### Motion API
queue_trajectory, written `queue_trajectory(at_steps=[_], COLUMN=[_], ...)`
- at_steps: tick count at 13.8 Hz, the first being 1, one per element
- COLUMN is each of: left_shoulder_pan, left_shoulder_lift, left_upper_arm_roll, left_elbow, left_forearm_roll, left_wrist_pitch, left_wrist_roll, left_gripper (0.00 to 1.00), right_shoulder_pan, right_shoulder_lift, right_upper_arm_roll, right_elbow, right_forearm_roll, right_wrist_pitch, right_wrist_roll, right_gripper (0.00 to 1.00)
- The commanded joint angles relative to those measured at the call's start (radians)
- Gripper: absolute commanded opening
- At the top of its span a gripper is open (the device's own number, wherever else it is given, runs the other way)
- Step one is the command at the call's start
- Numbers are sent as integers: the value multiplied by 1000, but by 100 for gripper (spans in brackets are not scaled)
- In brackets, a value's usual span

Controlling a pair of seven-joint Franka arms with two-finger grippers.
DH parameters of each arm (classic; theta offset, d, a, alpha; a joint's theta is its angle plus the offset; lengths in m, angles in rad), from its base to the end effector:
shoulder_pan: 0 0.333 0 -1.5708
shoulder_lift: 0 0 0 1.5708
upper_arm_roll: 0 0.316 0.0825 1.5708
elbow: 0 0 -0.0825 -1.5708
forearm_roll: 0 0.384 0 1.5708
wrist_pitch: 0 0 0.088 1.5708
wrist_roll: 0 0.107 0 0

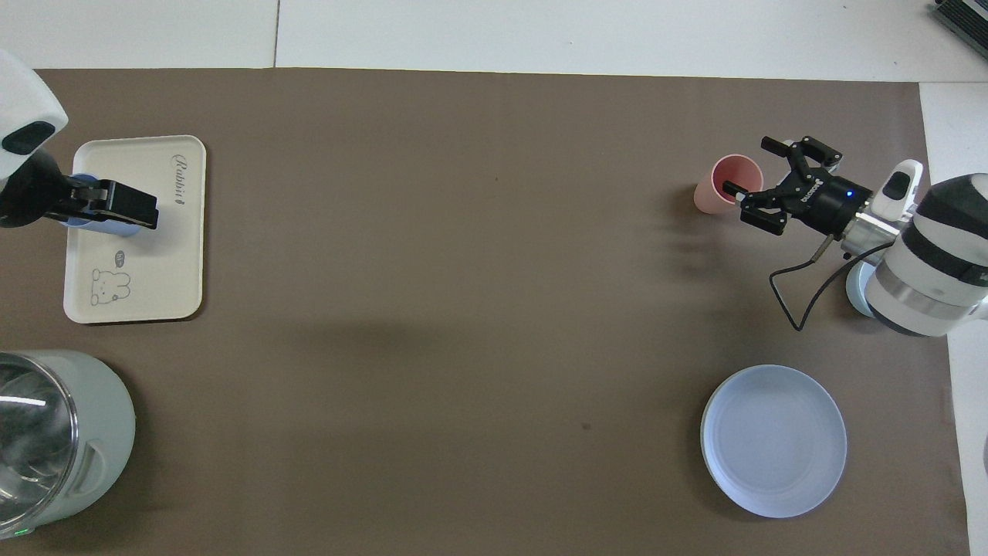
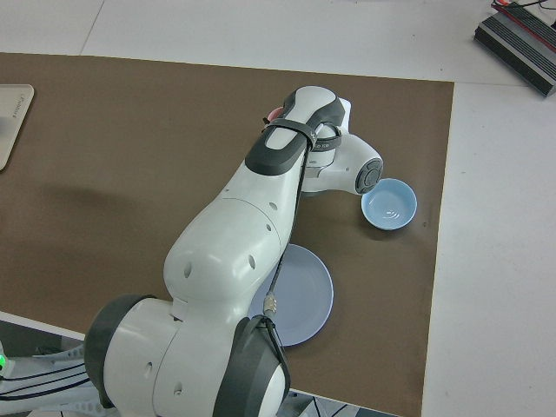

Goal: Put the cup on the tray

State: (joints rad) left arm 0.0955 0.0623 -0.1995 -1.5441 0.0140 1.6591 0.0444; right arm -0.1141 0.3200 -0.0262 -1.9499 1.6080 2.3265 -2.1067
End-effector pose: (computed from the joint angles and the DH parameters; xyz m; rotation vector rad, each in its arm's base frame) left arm 0.5793 -0.0554 0.6105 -3.1317 0.2330 -0.0847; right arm 0.6267 -0.0700 0.3350 -2.1771 -0.8726 -1.3653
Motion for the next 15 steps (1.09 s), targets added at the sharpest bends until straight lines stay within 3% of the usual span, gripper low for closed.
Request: queue_trajectory(at_steps=[1,5,12,14,15], left_shoulder_pan=[-3,-59,-17,-16,-16], left_shoulder_lift=[-7,-6,-10,-13,-15], left_upper_arm_roll=[3,3,20,23,25], left_elbow=[21,27,18,7,2], left_forearm_roll=[-26,-12,14,14,14], left_wrist_pitch=[-10,-27,-25,-25,-25], left_wrist_roll=[-12,-64,64,43,31], left_gripper=[100,100,100,100,100], right_shoulder_pan=[28,31,97,117,123], right_shoulder_lift=[-113,-191,-324,-352,-363], right_upper_arm_roll=[6,8,12,12,11], right_elbow=[-49,-37,-38,-32,-6], right_forearm_roll=[-55,-412,-1164,-1330,-1418], right_wrist_pitch=[37,94,82,22,-66], right_wrist_roll=[172,538,1323,1598,1748], right_gripper=[100,100,100,100,100])
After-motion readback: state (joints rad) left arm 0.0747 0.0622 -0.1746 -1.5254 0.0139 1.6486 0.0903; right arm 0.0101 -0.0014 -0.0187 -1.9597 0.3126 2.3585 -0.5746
